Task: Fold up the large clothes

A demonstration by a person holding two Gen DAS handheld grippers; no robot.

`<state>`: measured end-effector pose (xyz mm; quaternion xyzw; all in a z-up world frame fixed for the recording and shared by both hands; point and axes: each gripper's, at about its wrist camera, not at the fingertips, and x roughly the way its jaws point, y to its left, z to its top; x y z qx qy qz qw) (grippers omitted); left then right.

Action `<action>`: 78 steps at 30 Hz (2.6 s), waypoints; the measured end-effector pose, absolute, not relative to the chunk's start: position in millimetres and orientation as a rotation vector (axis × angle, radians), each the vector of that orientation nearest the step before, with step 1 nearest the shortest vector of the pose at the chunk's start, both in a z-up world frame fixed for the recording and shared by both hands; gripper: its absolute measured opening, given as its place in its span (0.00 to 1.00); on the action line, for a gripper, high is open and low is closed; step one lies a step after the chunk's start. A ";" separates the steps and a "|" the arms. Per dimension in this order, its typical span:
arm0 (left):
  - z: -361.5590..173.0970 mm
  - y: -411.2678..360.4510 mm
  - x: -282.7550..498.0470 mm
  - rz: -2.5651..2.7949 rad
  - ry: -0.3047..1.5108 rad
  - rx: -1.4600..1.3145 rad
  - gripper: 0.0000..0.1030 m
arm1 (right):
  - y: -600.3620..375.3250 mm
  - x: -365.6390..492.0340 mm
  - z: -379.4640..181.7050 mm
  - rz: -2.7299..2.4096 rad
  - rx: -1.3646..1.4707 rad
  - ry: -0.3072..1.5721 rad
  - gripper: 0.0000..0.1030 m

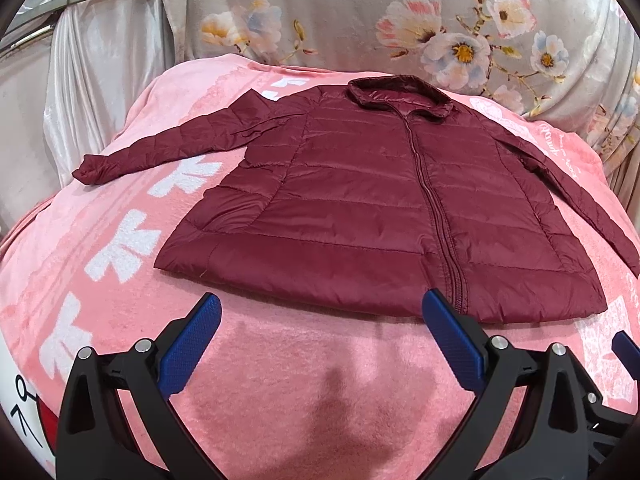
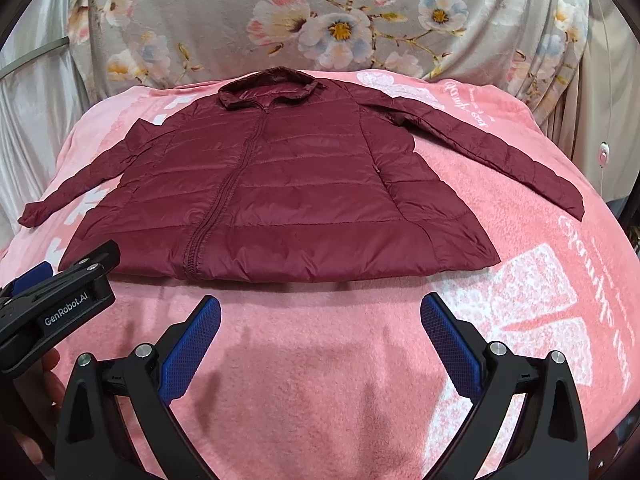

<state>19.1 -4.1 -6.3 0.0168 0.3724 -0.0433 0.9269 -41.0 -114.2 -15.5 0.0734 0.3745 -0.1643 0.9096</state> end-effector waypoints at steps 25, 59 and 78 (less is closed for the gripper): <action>-13.0 10.9 3.8 -0.047 0.775 0.037 0.95 | -99.1 -46.7 -27.1 -0.278 0.156 0.784 0.95; 1.3 54.4 107.9 0.028 0.760 -0.092 0.95 | -530.2 -41.6 -64.3 -0.908 0.954 0.527 0.86; -1.8 78.8 146.8 0.079 0.785 -0.114 0.95 | -376.5 154.7 155.9 -0.393 0.320 0.333 0.04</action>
